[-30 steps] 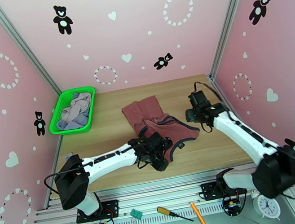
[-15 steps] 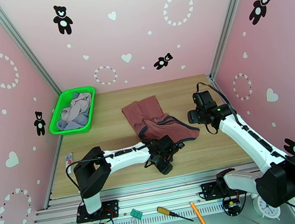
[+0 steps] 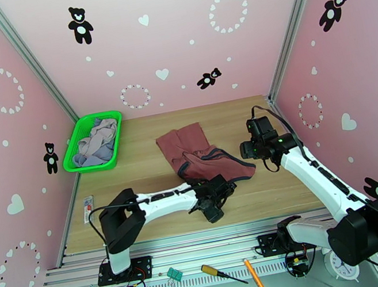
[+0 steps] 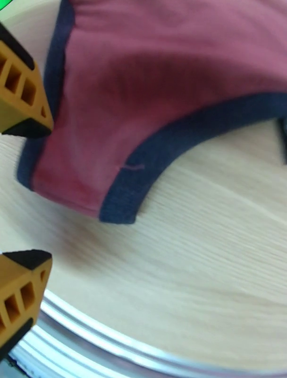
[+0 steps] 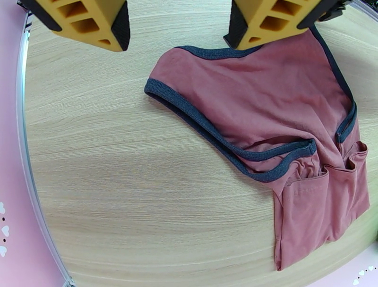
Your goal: Fold and stack the mixed laundry pile
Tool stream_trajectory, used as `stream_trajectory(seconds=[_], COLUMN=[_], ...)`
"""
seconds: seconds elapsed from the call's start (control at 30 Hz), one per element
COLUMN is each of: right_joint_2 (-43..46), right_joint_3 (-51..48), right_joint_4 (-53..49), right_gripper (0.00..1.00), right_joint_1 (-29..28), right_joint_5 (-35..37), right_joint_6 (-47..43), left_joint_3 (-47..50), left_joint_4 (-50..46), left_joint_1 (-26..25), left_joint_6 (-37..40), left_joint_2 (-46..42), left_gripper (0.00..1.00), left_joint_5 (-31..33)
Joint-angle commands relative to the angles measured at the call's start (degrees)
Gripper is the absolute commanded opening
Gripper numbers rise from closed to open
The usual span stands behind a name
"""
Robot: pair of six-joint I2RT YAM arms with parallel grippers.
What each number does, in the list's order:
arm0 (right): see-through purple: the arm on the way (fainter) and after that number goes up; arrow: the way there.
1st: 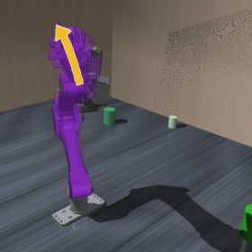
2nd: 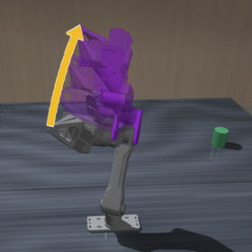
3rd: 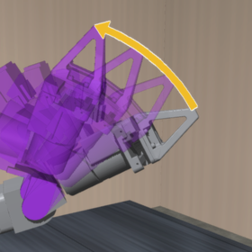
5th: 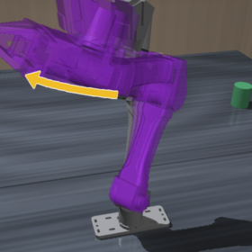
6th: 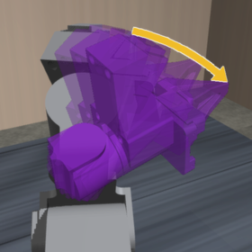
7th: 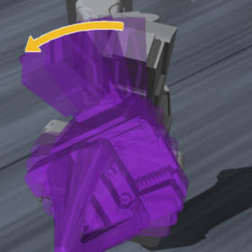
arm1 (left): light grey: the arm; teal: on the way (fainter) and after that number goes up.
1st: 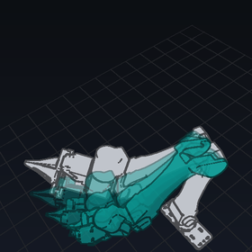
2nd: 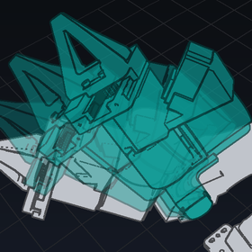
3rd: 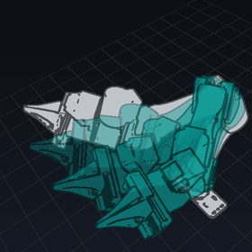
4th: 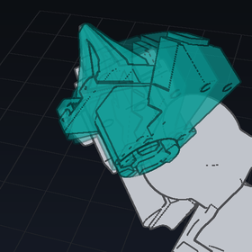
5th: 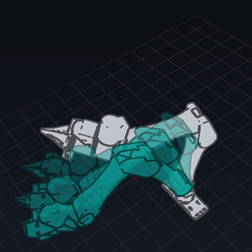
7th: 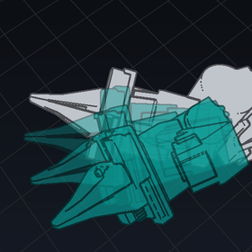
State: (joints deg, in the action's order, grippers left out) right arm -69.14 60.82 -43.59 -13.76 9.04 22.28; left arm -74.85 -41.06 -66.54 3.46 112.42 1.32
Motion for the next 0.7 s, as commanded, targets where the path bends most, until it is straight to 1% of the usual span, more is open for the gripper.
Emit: stream_trajectory(seconds=[0.0, 0.07, 0.13, 0.23, 0.27, 0.3, 0.33, 0.37, 0.47, 0.53, 0.6, 0.67], right_joint_2=[1.14, 1.31, 1.73, 2.25, 2.47, 2.63, 2.81, 3.03, 3.54, 2.96, 0.96, -0.7], right_joint_3=[-0.78, -0.92, -1.08, -0.86, -0.47, 0.15, 0.75, 1.62, 4.58, 7.42, 11.32, 13.17], right_joint_4=[-0.73, -0.88, -1.06, -1.44, -1.58, -1.83, -1.95, -2.06, -2.33, -4.06, -8.13, -10.99], right_gripper=[0.61, 0.6, 0.6, 0.62, 0.62, 0.65, 0.67, 0.67, 0.67, 0.67, 0.67, 0.67], right_joint_1=[0.25, 0.31, 0.29, 0.24, 0.25, 0.31, 0.21, 0.26, 0.16, 0.05, -0.22, -2.49], right_joint_5=[-0.75, -1.04, -1.68, -2.72, -3.19, -3.83, -4.38, -5.12, -7.14, -9.74, -12.04, -11.34], right_joint_6=[-0.22, -0.55, -1.53, -3.75, -4.84, -6.06, -7.25, -8.87, -14.96, -20.48, -26.68, -33.53], left_joint_3=[-1.11, -1.3, -1.11, 0.1, 0.68, 1.75, 2.86, 4.26, 9.09, 12.03, 15.61, 18.79], left_joint_4=[0.49, 1.35, 2.41, 2.84, 2.45, 2.05, 1.74, 1.35, 0.2, 0.0, 1.23, 2.64], left_joint_1=[0.17, 1.1, 2.47, 3.89, 4.15, 4.27, 4.31, 4.24, 4.39, 4.32, 3.98, 3.68], left_joint_6=[1.02, 0.72, 0.09, -1.03, -1.34, -1.93, -2.65, -3.66, -8.94, -13.05, -16.81, -19.29], left_joint_2=[3.51, 5.07, 5.46, 3.93, 2.85, 1.55, 0.29, -1.47, -6.73, -10.32, -13.97, -16.78], left_gripper=[0.61, 0.54, 0.45, 0.24, 0.15, 0.07, 0.02, 0.0, 0.0, 0.0, 0.0, 0.0], left_joint_5=[0.81, 0.92, 0.57, 1.57, 2.36, 3.26, 3.94, 4.52, 6.53, 5.83, 4.93, 4.84])
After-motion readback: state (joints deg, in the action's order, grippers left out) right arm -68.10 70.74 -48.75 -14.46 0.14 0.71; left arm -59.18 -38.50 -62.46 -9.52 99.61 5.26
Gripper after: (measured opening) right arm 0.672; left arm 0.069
